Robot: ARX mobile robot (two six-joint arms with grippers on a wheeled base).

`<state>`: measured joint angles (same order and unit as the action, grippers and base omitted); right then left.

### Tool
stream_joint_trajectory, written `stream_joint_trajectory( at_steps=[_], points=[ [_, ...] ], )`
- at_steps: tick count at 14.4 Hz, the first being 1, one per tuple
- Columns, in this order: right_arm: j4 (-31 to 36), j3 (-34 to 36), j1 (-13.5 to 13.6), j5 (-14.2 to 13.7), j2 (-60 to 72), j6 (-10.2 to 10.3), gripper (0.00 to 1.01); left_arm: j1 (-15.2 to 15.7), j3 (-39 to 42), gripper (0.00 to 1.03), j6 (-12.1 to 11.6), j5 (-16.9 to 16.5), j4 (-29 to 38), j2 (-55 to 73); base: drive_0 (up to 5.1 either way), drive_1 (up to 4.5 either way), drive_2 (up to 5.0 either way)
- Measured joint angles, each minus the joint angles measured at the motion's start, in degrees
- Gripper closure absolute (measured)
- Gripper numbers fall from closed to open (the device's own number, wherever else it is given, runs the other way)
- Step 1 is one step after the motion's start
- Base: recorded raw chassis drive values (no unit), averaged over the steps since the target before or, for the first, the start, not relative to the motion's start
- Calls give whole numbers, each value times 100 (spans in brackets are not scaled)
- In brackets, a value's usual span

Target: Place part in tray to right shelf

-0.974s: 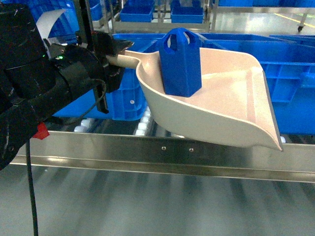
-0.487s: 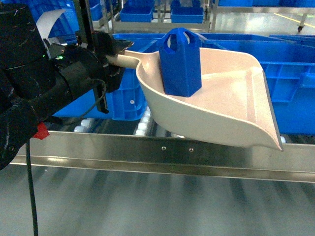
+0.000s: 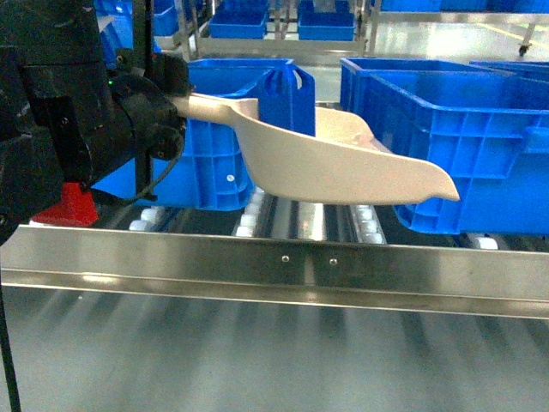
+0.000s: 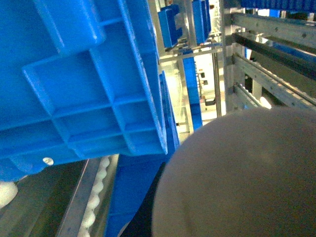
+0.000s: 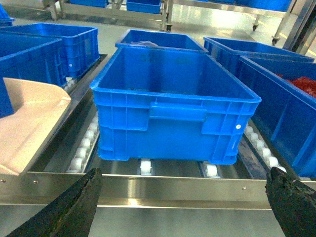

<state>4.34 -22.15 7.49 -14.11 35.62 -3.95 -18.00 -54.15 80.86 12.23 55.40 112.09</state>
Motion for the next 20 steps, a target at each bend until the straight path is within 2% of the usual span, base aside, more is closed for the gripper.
stream_joint_trajectory(
  at_steps=[3,7,11,13,14,16,17,18,19,20],
  points=[
    [0,0,0,0,0,0,3,61,-28,91,-7,28,103,-153,0,0,0],
    [0,0,0,0,0,2,3,146,-356,91,-11,98,-138,-708,0,0,0],
    [0,0,0,0,-4,0,3,535,-595,91,-39,566,-911,-1095,0,0,0],
    [0,0,0,0,-4,0,3,966,-789,91,-195,1016,-1478,-1252,0,0,0],
    [0,0,0,0,-4,0,3,1180,-951,91,-328,1311,-1812,-1318,0,0,0],
    [0,0,0,0,-4,0,3,1613,-1462,91,-804,2238,-2592,-1364,0,0,0],
    [0,0,0,0,-7,0,3,1773,-1676,91,-1143,2684,-2813,-1359,0,0,0],
    [0,0,0,0,-7,0,3,1832,-1843,91,-1604,3047,-2791,-1355,0,0,0],
    [0,0,0,0,-7,2,3,1786,-1967,91,-2055,3045,-2640,-1344,0,0,0],
    [0,0,0,0,-7,0,3,1690,-2044,91,-2323,3018,-2564,-1344,0,0,0]
  ],
)
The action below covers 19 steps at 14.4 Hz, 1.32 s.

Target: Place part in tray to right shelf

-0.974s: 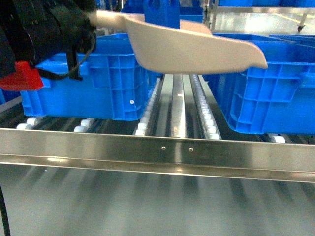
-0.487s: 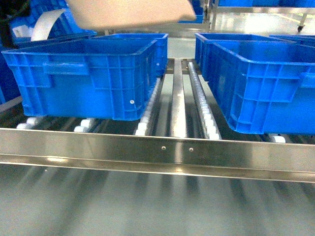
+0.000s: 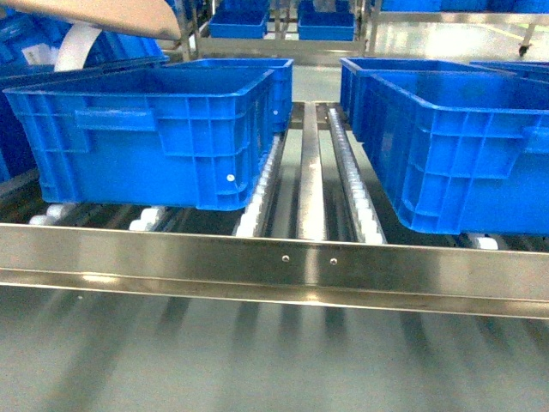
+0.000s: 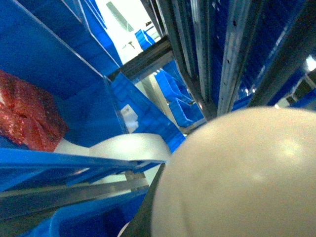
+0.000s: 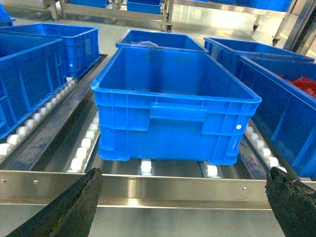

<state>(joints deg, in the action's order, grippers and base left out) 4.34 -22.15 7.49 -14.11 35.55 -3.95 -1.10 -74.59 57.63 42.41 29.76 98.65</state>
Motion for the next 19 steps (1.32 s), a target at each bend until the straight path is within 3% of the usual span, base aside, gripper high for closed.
stream_joint_trajectory(
  at_steps=[1,2,5,6,7,8,9,11,12,13,14,15,16,17,18,19],
  points=[
    [0,0,0,0,0,0,3,-142,-50,91,-389,-66,72,0,0,0,0],
    [0,0,0,0,0,2,3,-63,-4,91,-518,-39,129,0,0,0,0],
    [0,0,0,0,0,0,3,-92,398,91,-476,-48,144,-227,0,0,0],
    [0,0,0,0,0,2,3,-157,745,91,-361,-70,103,-540,0,0,0],
    [0,0,0,0,0,0,3,-293,1244,91,-367,-35,267,-1054,0,0,0],
    [0,0,0,0,0,2,3,-527,1836,91,-516,-149,595,-1735,0,0,0],
    [0,0,0,0,0,2,3,-914,2396,91,-881,-258,979,-2522,0,0,0],
    [24,2,-2,7,0,2,3,-1720,3569,91,-2087,-291,1486,-4054,0,0,0],
    [890,295,-179,549,-107,144,14,-1727,3707,91,-2583,-238,1493,-4297,0,0,0],
    [1239,621,-485,1147,-367,227,27,-1276,3314,91,-3300,-1176,-116,-4599,0,0,0],
    [1279,837,-754,1327,-516,278,40,-1003,3550,91,-4317,-2138,-1091,-4892,0,0,0],
    [1279,1047,-785,1360,-614,306,52,-955,4186,91,-4977,-2931,-1587,-5252,0,0,0],
    [1268,1209,-741,1416,-763,306,65,-901,4695,91,-5296,-3368,-1497,-5366,0,0,0],
    [1279,1333,-750,1412,-962,308,80,-693,5064,91,-5508,-3414,-1296,-5580,0,0,0],
    [1261,1434,-750,1414,-1102,308,93,-573,5342,91,-5604,-3451,-1123,-5886,0,0,0],
    [1202,1543,-750,1416,-1228,319,99,-518,5589,91,-5646,-3578,-1032,-6116,0,0,0]
  ],
)
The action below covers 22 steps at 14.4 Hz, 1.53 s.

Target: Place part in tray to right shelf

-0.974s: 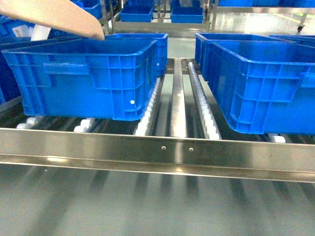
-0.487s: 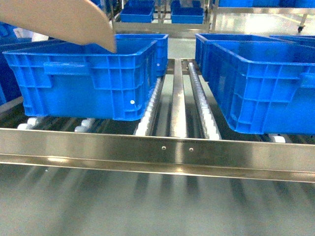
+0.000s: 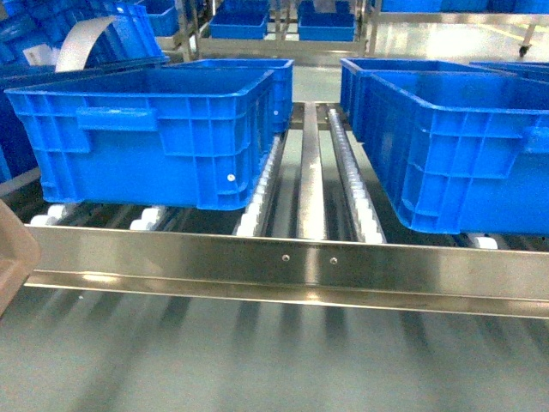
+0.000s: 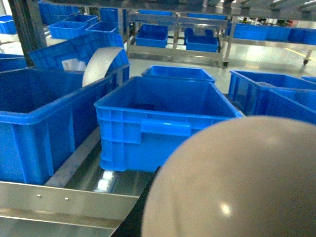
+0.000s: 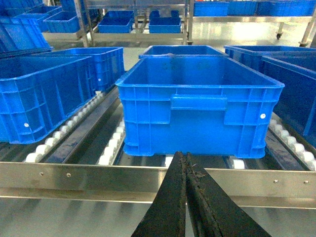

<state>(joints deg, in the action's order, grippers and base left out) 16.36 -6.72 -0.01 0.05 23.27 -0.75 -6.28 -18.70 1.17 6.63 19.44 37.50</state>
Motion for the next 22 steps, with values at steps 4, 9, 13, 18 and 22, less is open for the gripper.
stream_joint_trajectory(
  at_steps=[4,9,13,18,22],
  points=[
    [-243,297,0,-4,-535,13,99,664,833,91,-20,-570,39,-627,0,0,0],
    [-378,586,0,-4,-1106,15,99,623,1386,91,-15,-662,-166,-1401,0,0,0],
    [-1696,597,0,9,-2142,31,99,623,1609,91,-17,-654,-496,-1945,0,0,0],
    [-1655,597,0,-4,-2302,33,99,623,1788,91,-17,-654,-752,-2533,0,0,0],
    [-1663,597,0,-4,-2302,33,99,623,1786,91,-24,-675,-1930,-3401,0,0,0]
  ],
)
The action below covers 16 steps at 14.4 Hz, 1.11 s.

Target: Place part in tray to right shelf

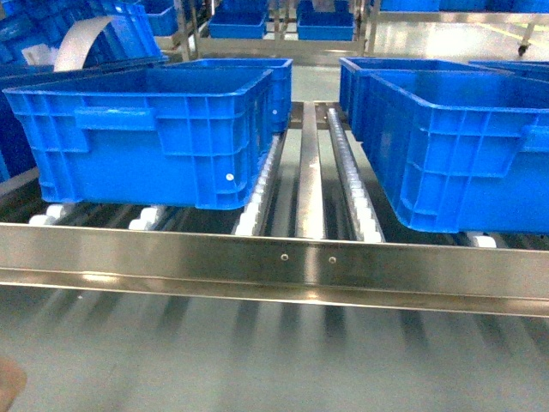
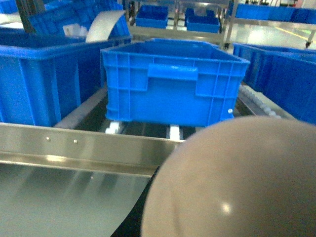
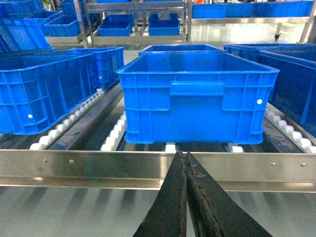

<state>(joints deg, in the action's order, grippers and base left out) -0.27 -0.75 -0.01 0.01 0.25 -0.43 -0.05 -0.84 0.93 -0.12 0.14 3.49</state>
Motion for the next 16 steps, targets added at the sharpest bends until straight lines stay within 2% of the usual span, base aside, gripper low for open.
stream_joint_trajectory(
  at_steps=[1,11,12,16],
  points=[
    [7,0,0,0,0,0,99,-2,0,91,7,22,-31,-299,0,0,0],
    [4,0,0,-2,0,0,99,0,-2,91,7,13,-63,-299,0,0,0],
    [4,0,0,-2,0,0,91,0,-2,91,7,13,-63,-299,0,0,0],
    [4,0,0,-2,0,0,42,0,-2,91,4,13,-63,-299,0,0,0]
  ],
)
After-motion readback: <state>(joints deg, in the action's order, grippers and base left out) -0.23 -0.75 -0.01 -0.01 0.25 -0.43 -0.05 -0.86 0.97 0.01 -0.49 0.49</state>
